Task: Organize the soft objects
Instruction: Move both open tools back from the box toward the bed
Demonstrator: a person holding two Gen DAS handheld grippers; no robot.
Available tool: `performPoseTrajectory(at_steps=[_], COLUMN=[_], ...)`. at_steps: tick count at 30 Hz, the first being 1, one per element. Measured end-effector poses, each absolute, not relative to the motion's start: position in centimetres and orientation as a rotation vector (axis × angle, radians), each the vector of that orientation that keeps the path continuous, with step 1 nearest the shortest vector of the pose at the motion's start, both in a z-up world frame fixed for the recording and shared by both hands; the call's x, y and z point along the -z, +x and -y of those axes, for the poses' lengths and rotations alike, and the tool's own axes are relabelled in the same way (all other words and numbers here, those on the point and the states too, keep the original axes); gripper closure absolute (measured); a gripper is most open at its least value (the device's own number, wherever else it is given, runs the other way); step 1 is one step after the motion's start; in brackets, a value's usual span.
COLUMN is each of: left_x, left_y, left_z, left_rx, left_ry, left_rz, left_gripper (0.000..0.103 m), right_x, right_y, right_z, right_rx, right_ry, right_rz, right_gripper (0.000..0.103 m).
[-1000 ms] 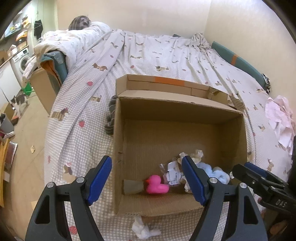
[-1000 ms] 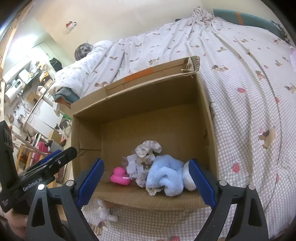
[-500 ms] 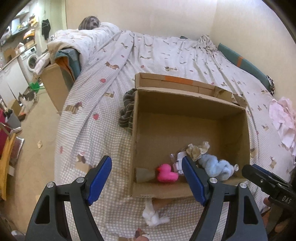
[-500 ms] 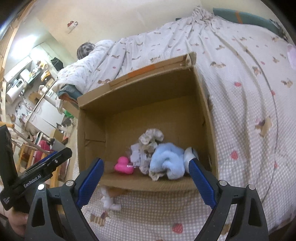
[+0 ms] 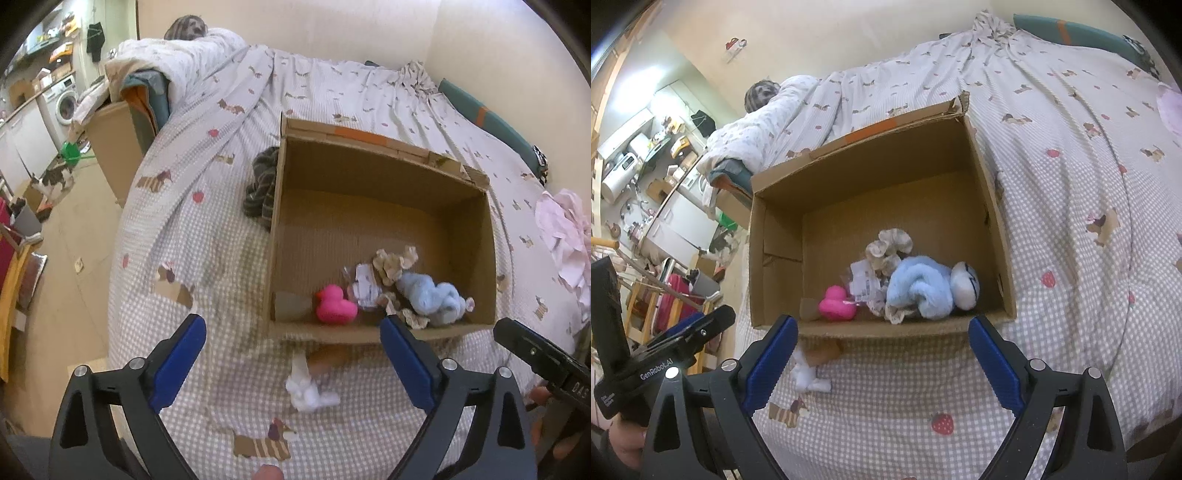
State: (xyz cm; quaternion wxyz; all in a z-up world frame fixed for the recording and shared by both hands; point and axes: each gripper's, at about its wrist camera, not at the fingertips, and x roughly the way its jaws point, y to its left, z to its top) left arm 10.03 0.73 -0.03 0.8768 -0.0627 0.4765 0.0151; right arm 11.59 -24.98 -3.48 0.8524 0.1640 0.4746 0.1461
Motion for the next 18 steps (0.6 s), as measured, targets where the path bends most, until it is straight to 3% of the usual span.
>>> performPoseTrajectory(at_steps=[18], left_x=[2.3], left_y=[7.6], left_z=[-2.3], left_rx=[-0.087], left_ry=[-0.117], left_rz=[-1.075], left_gripper=[0.008], right_x=[4.9], right_y=[8.2], right_z=[25.0], right_rx=[-0.314], right_ry=[0.305], right_rz=[-1.071], right_gripper=[0.003])
